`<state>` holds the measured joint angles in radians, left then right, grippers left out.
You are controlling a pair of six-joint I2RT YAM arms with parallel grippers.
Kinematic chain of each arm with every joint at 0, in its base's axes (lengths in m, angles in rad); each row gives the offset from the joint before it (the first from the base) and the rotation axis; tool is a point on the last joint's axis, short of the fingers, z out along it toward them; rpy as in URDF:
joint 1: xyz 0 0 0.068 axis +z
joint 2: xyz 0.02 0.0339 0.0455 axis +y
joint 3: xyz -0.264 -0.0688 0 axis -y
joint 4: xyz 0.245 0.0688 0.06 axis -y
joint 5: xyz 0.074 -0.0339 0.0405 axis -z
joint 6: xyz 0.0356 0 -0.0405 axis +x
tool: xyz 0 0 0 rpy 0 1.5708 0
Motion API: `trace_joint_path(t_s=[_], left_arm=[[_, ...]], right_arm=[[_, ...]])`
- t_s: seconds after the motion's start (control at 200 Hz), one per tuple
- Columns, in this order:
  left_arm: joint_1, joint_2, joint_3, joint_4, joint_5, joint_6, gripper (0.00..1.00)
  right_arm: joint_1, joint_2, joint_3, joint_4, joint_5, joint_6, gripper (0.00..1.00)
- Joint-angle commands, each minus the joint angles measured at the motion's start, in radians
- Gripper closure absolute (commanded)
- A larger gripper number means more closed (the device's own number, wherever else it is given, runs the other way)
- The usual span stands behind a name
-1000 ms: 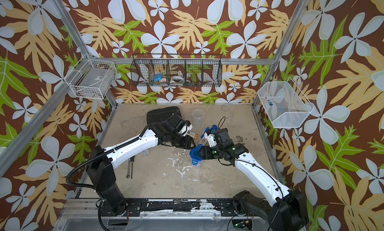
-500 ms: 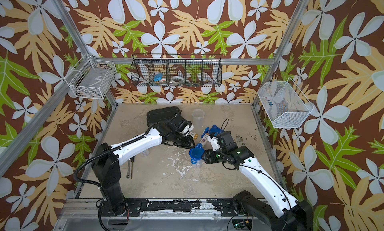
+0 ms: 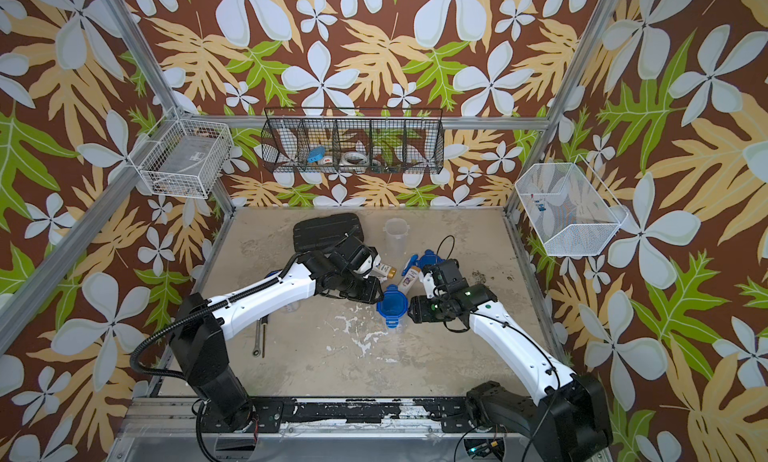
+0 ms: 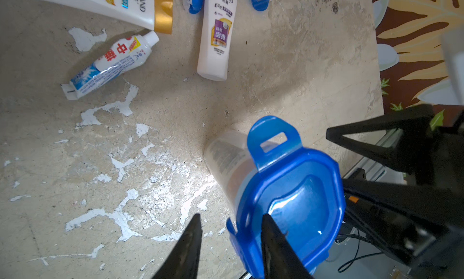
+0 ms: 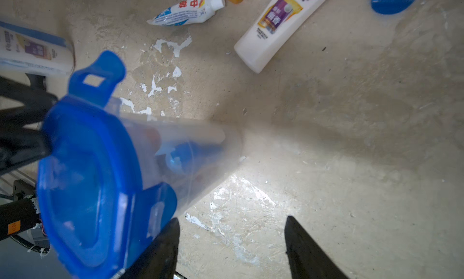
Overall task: Pack away toiletry kits
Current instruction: Close the fastener on the container.
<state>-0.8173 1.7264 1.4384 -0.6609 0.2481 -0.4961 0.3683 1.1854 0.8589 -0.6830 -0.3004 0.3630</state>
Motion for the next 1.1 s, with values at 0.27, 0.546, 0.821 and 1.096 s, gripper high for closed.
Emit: trace_joint_path(t_s=[0.27,0.546,0.821,1.096], left_arm=[[-0.035,-0.051,-0.023,-0.051,-0.021,-0.046,0.53],[-0.021,-0.021,0.103,-0.164,-0.128,0.037,0.41],[-0.020,0.105,0.267,-0.111,-0.082,0.162,0.44],[-0.022,0.192,0.315,-0.111,-0.044,0.200,0.46]], right_arm=[[-0.058,0.076,0.034,0.106,-0.054,-0.027,0.33],[-0.093,0.056,0.117,-0.003,0.076,-0.084,0.23],[-0.091,-0.121,0.033,-0.078,-0.037,-0.006,0.23],[-0.090,-0.149,-0.075,-0.004,-0.150,0.038,0.28]])
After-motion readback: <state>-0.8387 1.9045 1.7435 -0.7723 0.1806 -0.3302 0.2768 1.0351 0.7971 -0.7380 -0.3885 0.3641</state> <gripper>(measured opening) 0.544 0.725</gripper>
